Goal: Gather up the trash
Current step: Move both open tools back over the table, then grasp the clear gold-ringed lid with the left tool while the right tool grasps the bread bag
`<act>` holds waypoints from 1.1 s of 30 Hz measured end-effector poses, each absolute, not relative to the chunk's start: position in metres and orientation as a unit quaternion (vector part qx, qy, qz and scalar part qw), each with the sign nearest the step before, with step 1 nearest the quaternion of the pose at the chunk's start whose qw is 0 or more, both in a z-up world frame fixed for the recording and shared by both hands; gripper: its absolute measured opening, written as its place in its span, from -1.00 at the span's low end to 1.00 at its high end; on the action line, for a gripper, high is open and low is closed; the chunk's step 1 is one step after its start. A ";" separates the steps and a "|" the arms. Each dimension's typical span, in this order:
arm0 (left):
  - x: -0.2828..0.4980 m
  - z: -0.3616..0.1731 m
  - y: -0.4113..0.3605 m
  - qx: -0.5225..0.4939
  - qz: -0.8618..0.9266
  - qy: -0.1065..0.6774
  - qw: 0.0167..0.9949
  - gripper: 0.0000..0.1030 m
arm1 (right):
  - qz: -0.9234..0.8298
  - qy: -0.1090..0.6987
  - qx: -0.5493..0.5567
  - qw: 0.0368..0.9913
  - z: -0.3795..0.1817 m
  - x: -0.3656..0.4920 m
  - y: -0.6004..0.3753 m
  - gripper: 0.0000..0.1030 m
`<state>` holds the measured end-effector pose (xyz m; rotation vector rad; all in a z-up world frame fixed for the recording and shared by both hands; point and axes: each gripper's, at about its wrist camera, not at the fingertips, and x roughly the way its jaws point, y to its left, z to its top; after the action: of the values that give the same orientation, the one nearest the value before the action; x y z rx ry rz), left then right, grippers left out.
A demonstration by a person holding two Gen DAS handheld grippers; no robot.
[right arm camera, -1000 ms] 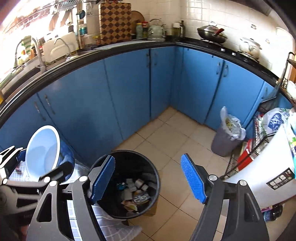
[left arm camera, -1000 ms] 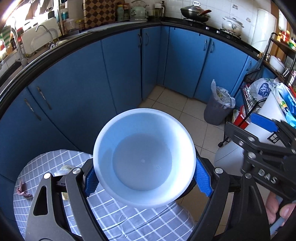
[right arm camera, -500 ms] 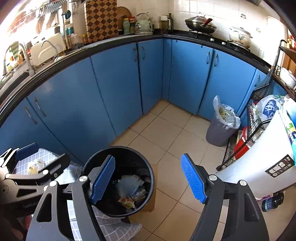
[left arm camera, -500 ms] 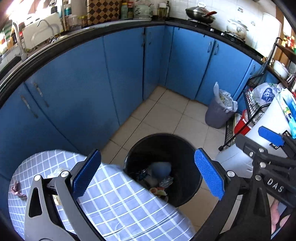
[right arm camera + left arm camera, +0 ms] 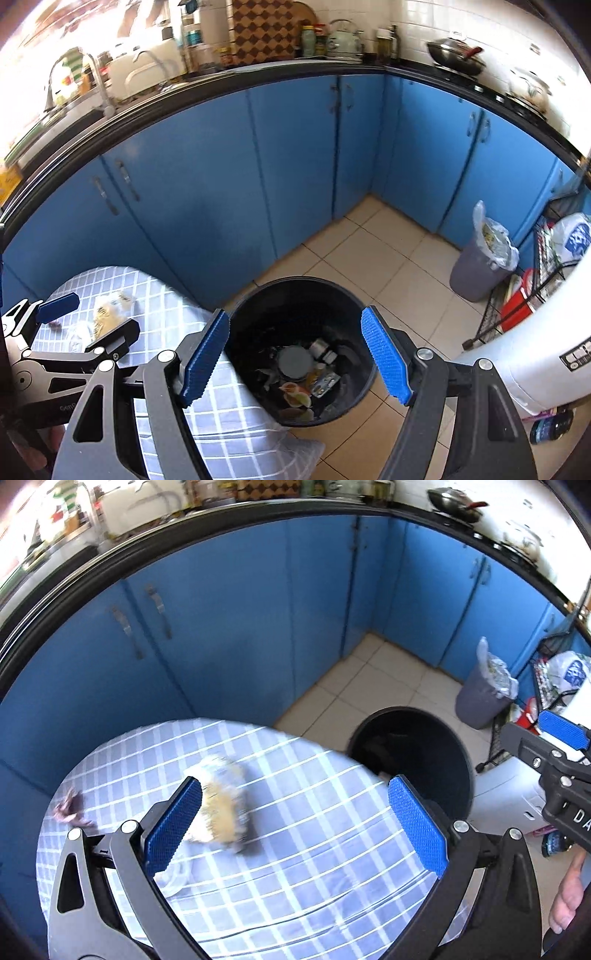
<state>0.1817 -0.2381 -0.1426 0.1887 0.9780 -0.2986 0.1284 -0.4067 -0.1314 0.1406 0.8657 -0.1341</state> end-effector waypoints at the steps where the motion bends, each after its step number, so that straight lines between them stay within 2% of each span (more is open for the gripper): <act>1: 0.181 -0.143 -0.232 0.089 -0.138 0.469 0.868 0.93 | -0.060 0.420 0.067 0.903 -0.132 0.130 -0.401 0.40; 14: 0.162 -0.177 -0.145 0.098 -0.074 0.502 0.856 0.93 | -0.026 0.437 0.052 0.898 -0.149 0.127 -0.342 0.40; 33: 0.204 -0.220 -0.097 0.094 -0.084 0.512 0.850 0.95 | -0.002 0.431 0.083 0.899 -0.172 0.125 -0.285 0.40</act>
<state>0.2044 -0.0972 -0.2198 0.1982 1.0785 -0.1771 0.1252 -0.2852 -0.1716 0.1725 0.8915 -0.0041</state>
